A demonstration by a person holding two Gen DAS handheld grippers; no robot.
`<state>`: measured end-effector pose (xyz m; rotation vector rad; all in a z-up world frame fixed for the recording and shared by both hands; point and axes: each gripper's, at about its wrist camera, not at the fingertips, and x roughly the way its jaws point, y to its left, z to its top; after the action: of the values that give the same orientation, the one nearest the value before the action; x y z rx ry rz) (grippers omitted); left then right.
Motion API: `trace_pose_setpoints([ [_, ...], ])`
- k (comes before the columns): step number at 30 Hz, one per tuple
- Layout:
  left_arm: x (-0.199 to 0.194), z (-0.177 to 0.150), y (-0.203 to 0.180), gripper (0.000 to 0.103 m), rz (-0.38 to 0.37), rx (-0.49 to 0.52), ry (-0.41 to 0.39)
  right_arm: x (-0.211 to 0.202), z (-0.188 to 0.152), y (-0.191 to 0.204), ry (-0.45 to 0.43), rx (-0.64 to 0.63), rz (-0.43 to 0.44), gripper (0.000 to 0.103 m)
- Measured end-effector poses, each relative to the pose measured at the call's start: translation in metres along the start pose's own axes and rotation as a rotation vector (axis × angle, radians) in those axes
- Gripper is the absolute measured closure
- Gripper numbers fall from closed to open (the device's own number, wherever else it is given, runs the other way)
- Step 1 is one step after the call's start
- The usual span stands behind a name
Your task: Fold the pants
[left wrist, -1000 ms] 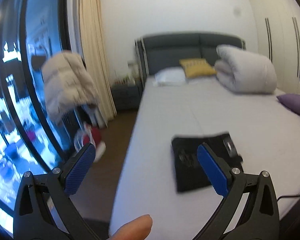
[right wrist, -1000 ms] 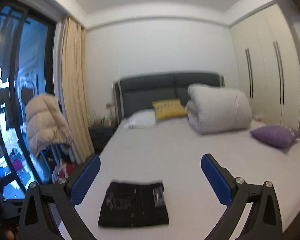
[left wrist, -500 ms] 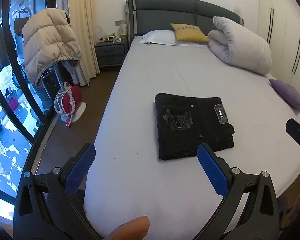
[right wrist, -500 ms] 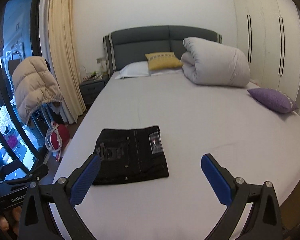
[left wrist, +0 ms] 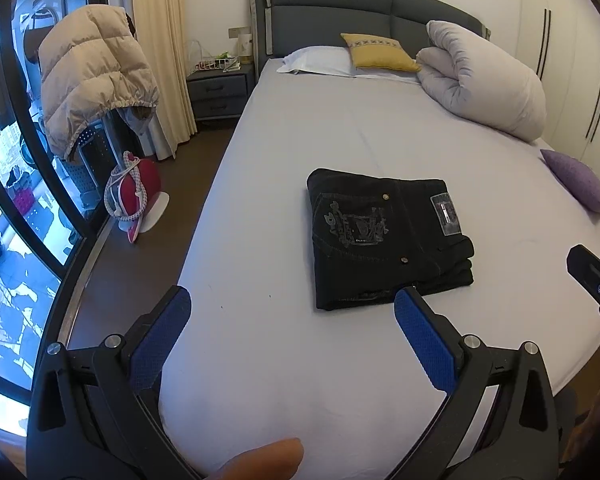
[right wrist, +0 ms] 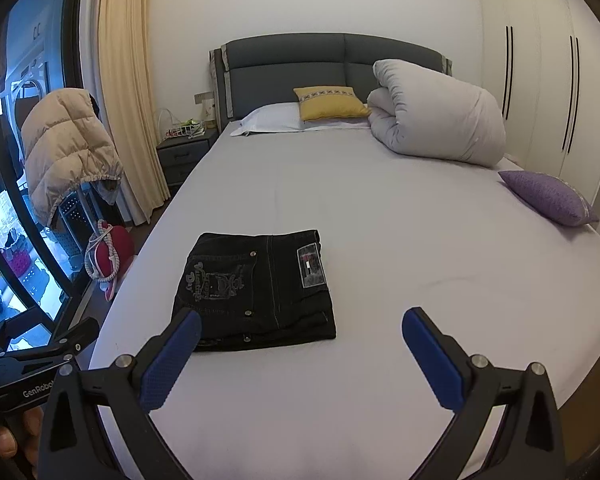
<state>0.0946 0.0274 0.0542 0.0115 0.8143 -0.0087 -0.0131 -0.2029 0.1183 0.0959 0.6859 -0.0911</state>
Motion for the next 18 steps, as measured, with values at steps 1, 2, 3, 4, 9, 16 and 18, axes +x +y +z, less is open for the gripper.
trace_pose_setpoints([
  [1, -0.0018, 0.0, 0.0004, 0.0, -0.002, 0.0, 0.0, 0.0004, 0.0003, -0.0001, 0.002, -0.001, 0.001, 0.0],
  [2, -0.0009, -0.0004, 0.0004, 0.0, -0.003, 0.0, 0.0, 0.001, 0.0004, -0.0003, 0.005, -0.003, 0.002, 0.0],
  [3, 0.0002, -0.0009, 0.0004, 0.0, -0.003, 0.0, 0.0, 0.0013, -0.0002, 0.0006, 0.008, -0.005, 0.001, 0.0],
  [4, -0.0007, -0.001, 0.0007, 0.0, -0.003, 0.0, 0.0, 0.0019, -0.0004, 0.0006, 0.012, -0.007, 0.002, 0.0],
  [9, 0.0006, -0.0016, 0.0016, 0.0, -0.006, 0.0, 0.001, 0.0035, -0.0006, 0.0012, 0.021, -0.011, 0.007, 0.0],
  [16, -0.0003, -0.0009, 0.0018, 0.0, -0.006, 0.001, 0.0, 0.0059, -0.0023, 0.0032, 0.032, -0.012, 0.01, 0.0],
  [18, -0.0005, -0.0012, 0.0016, 0.0, -0.006, 0.001, 0.0, 0.0066, -0.002, 0.0038, 0.034, -0.013, 0.011, 0.0],
])
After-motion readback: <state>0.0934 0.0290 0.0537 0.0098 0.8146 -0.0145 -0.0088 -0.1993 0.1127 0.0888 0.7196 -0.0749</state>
